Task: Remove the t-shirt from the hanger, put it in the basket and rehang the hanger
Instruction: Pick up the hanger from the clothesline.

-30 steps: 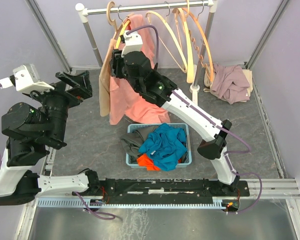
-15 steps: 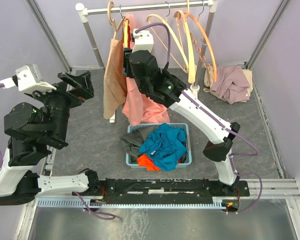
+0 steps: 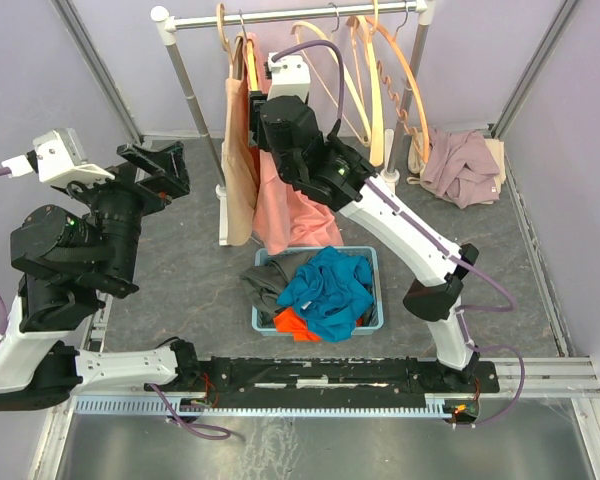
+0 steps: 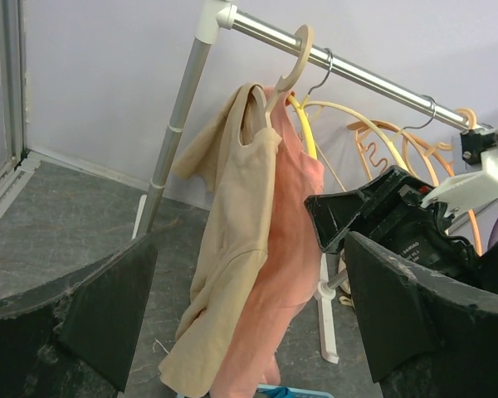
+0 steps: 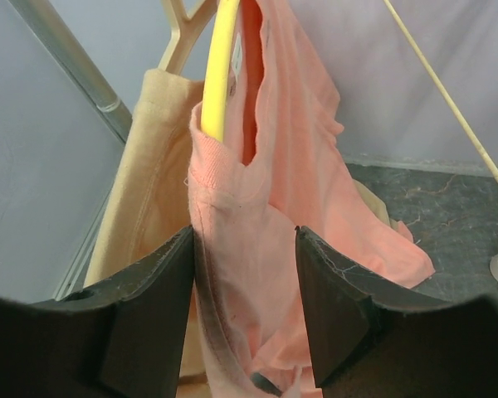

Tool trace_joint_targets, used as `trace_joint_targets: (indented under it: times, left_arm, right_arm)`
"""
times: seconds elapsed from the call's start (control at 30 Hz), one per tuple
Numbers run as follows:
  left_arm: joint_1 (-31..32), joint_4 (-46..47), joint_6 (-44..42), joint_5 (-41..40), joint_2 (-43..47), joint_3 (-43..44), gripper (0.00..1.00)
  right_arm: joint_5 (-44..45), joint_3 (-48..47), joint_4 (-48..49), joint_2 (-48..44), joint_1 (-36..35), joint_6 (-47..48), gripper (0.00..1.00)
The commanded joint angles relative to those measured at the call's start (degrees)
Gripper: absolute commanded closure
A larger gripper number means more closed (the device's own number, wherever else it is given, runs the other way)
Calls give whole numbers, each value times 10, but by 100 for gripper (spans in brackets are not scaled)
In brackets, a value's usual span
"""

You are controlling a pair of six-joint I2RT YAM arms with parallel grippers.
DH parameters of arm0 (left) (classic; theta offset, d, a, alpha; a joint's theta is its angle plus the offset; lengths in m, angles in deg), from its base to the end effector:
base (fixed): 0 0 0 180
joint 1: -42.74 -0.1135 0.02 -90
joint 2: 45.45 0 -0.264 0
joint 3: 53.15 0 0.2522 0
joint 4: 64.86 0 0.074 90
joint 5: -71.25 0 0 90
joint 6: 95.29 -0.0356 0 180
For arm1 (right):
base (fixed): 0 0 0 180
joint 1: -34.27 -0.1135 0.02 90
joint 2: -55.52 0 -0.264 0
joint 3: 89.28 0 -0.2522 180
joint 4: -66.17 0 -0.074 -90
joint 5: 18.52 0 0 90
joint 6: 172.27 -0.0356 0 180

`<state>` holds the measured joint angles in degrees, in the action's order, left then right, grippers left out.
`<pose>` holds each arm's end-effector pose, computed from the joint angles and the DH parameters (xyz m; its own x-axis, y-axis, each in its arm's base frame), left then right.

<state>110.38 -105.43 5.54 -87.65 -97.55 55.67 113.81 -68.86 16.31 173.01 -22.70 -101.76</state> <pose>0.0610 -0.0610 0.5568 0.1054 -0.4341 -0.8947 0.0120 0.9002 -0.4354 0.2536 0.3461 0.5032 -0.1549 0.2142 -0.9644 -0.2169 0.9450 0.2448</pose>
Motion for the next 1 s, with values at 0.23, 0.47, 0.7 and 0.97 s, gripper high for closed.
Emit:
trace_joint_targets:
  times: [0.23,0.47,0.7,0.97]
  left_arm:
    - [3,33,-25,9,-9,2,1]
    - [3,28,-17,15,-11,2,1]
    - [3,32,-18,14,-9,-1,1]
    - [3,38,-22,14,-10,-2,1]
  right_arm:
    - [-15,-26,10,24,12,7,43]
    - [-3,-26,16,22,16,19,58]
    - [1,-2,41,1,23,42,75]
    - [-17,30,104,-18,27,81,91]
